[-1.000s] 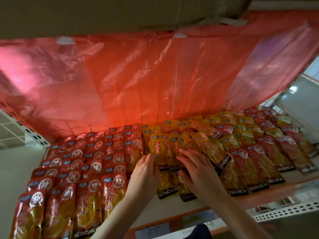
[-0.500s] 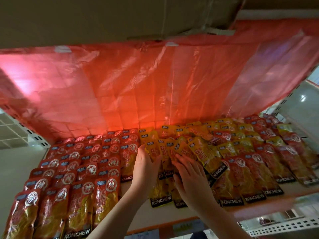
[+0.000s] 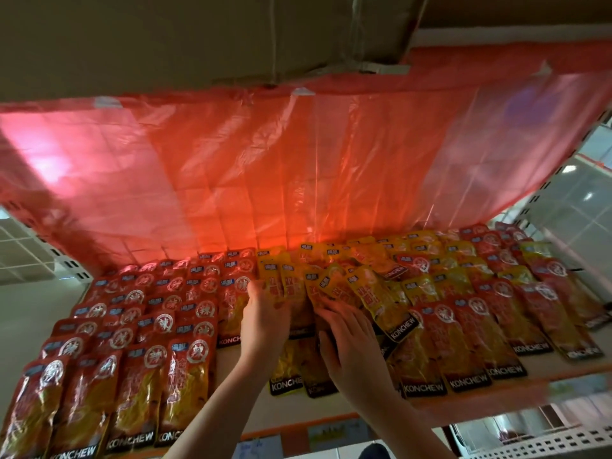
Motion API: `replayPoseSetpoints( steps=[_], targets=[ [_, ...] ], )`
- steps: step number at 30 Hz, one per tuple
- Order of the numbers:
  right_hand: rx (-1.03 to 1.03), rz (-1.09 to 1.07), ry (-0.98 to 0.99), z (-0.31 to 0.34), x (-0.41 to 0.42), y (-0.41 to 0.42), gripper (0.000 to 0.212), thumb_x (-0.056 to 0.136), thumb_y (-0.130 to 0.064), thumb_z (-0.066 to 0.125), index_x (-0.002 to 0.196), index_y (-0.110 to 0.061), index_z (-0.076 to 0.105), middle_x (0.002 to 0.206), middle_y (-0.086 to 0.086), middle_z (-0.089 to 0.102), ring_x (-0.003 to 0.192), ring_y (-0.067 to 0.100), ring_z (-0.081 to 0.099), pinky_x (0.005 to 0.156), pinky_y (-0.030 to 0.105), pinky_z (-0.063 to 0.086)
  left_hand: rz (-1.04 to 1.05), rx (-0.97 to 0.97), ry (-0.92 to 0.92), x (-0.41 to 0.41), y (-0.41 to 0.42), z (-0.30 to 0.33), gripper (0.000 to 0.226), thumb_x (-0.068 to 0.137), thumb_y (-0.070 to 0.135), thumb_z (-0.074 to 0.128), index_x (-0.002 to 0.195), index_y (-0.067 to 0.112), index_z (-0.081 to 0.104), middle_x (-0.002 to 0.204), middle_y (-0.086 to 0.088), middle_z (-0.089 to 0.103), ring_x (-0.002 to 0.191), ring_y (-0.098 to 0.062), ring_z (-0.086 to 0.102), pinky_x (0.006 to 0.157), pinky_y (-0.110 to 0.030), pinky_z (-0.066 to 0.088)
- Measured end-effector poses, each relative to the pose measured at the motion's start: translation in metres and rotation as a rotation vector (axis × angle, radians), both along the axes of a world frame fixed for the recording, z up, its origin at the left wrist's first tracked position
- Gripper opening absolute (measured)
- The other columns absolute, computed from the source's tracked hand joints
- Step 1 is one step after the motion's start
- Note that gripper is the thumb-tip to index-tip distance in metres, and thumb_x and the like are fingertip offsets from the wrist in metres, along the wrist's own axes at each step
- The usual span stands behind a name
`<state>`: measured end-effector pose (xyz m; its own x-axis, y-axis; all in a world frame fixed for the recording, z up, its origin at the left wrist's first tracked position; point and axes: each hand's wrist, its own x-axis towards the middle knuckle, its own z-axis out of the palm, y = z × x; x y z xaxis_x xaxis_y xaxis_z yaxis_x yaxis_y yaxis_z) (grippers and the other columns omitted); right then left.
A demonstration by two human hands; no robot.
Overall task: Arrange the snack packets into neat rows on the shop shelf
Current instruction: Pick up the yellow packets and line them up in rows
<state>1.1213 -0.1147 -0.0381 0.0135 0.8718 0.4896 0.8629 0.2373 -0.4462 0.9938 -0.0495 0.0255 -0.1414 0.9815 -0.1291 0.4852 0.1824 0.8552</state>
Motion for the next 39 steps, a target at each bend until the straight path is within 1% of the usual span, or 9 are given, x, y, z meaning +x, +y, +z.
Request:
replayPoseSetpoints(
  steps=[3, 6, 9, 13, 17, 22, 28, 34, 39],
  targets=[
    [-0.005, 0.034, 0.131, 0.006, 0.001, -0.001, 0.034, 0.096, -0.027, 0.04, 0.126, -0.015, 0.05, 0.122, -0.003, 0.054, 0.116, 0.011, 0.048, 0.096, 0.031, 0.045, 0.095, 0.161, 0.151, -0.007, -0.012, 0.009, 0.033, 0.09, 0.014, 0.055, 0.116, 0.014, 0.035, 0.086, -0.003, 0.053, 0.067, -0.026, 0.054, 0.057, -0.034, 0.044],
    [-0.003, 0.044, 0.346, 0.014, 0.002, -0.002, 0.029, 0.097, -0.029, 0.038, 0.125, -0.024, 0.044, 0.116, -0.011, 0.05, 0.111, 0.002, 0.048, 0.089, 0.023, 0.046, 0.135, 0.316, 0.139, -0.012, -0.018, 0.02, 0.032, 0.091, 0.011, 0.053, 0.118, 0.012, 0.035, 0.084, -0.003, 0.052, 0.065, -0.025, 0.048, 0.058, -0.034, 0.039],
    [-0.002, 0.078, 0.511, 0.025, 0.003, -0.001, 0.036, 0.095, -0.037, 0.04, 0.128, -0.023, 0.04, 0.122, -0.01, 0.049, 0.117, -0.002, 0.046, 0.095, 0.014, 0.041, 0.096, 0.326, -0.135, -0.011, -0.018, 0.03, 0.03, 0.09, 0.01, 0.057, 0.112, 0.016, 0.038, 0.091, 0.0, 0.062, 0.069, -0.013, 0.059, 0.058, -0.039, 0.051],
    [-0.208, 0.154, 0.805, 0.055, 0.006, 0.004, 0.073, 0.081, -0.071, 0.042, 0.134, -0.021, 0.038, 0.128, -0.016, 0.048, 0.116, -0.011, 0.045, 0.09, 0.006, 0.038, -0.012, 0.264, -0.496, 0.0, -0.024, 0.033, 0.032, 0.087, 0.001, 0.058, 0.11, 0.016, 0.041, 0.095, 0.0, 0.065, 0.078, -0.006, 0.067, 0.06, -0.023, 0.055],
    [-0.336, 0.211, 0.979, 0.072, 0.015, 0.011, 0.031, 0.09, -0.031, 0.057, 0.118, -0.02, 0.049, 0.105, -0.014, 0.062, 0.093, -0.008, 0.061, 0.074, 0.01, 0.047, -0.123, 0.165, -0.55, 0.015, -0.031, 0.03, 0.028, 0.086, 0.003, 0.06, 0.107, 0.016, 0.047, 0.092, -0.004, 0.069, 0.078, -0.012, 0.069, 0.063, -0.023, 0.055],
    [-0.33, 0.077, 1.059, 0.068, 0.031, 0.01, 0.038, 0.081, -0.031, 0.066, 0.114, -0.015, 0.054, 0.102, 0.002, 0.066, 0.086, 0.01, 0.067, 0.071, 0.023, 0.055, -0.335, 0.097, -0.503, 0.018, -0.035, 0.027, 0.019, 0.092, 0.013, 0.054, 0.11, 0.018, 0.052, 0.084, -0.002, 0.072, 0.073, -0.012, 0.067, 0.067, -0.028, 0.055],
    [-0.098, -0.178, 0.858, 0.07, 0.071, 0.018, 0.023, 0.087, -0.023, 0.063, 0.106, -0.015, 0.052, 0.089, -0.003, 0.063, 0.067, -0.001, 0.062, 0.057, 0.012, 0.049, -0.099, 0.079, -0.105, 0.008, -0.021, 0.006, 0.018, 0.091, 0.013, 0.055, 0.091, 0.03, 0.06, 0.091, 0.002, 0.068, 0.073, -0.022, 0.066, 0.065, -0.045, 0.056],
    [-0.043, -0.358, 0.605, 0.055, 0.102, 0.028, 0.034, 0.09, -0.025, 0.06, 0.114, -0.003, 0.05, 0.082, -0.003, 0.06, 0.059, 0.007, 0.056, 0.047, 0.022, 0.047, 0.009, 0.133, 0.299, -0.015, -0.025, -0.009, 0.029, 0.088, 0.017, 0.057, 0.117, 0.021, 0.053, 0.116, 0.004, 0.056, 0.103, -0.018, 0.055, 0.081, -0.038, 0.049],
    [-0.118, -0.421, 0.425, 0.049, 0.102, 0.03, 0.057, 0.087, -0.023, 0.066, 0.132, 0.001, 0.04, 0.11, 0.016, 0.063, 0.08, 0.024, 0.064, 0.052, 0.015, 0.039, -0.094, -0.003, 0.41, -0.013, -0.028, -0.02, 0.048, 0.087, 0.038, 0.061, 0.127, 0.019, 0.044, 0.126, -0.001, 0.05, 0.116, -0.021, 0.045, 0.086, -0.036, 0.044]
  ],
)
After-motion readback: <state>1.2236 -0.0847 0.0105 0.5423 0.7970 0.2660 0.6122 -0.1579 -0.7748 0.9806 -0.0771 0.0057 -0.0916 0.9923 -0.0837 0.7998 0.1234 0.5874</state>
